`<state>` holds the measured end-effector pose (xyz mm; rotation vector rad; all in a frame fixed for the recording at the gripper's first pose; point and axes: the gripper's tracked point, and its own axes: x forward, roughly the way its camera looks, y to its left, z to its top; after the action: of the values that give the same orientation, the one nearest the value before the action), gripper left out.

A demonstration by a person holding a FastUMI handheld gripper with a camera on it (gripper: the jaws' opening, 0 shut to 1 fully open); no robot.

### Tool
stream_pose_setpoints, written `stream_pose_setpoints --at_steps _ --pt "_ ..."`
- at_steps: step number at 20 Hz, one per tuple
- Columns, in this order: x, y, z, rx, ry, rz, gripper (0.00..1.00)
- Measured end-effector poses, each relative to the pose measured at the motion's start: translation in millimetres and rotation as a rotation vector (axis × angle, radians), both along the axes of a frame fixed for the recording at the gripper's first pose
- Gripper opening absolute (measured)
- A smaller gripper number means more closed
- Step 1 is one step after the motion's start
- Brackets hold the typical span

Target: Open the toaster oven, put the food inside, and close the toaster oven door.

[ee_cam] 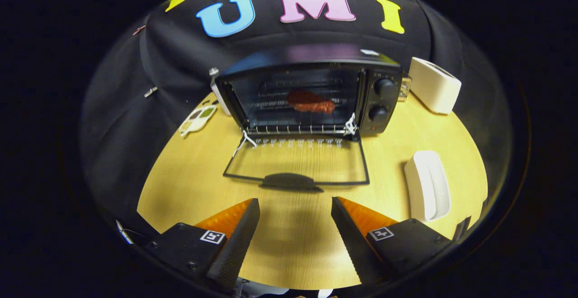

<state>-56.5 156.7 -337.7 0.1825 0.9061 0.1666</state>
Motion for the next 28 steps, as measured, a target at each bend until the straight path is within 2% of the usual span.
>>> stream_pose_setpoints --at_steps 5,10,14,17,28 --pt "0 10 -48 -0.050 0.116 -0.016 0.99" --pt "26 19 -71 -0.081 0.145 -0.083 0.99" --pt "44 19 -82 -0.132 0.131 -0.095 0.99" --pt "48 17 -82 -0.161 0.145 -0.125 0.97" --pt "54 12 -40 -0.127 0.031 -0.107 0.99"
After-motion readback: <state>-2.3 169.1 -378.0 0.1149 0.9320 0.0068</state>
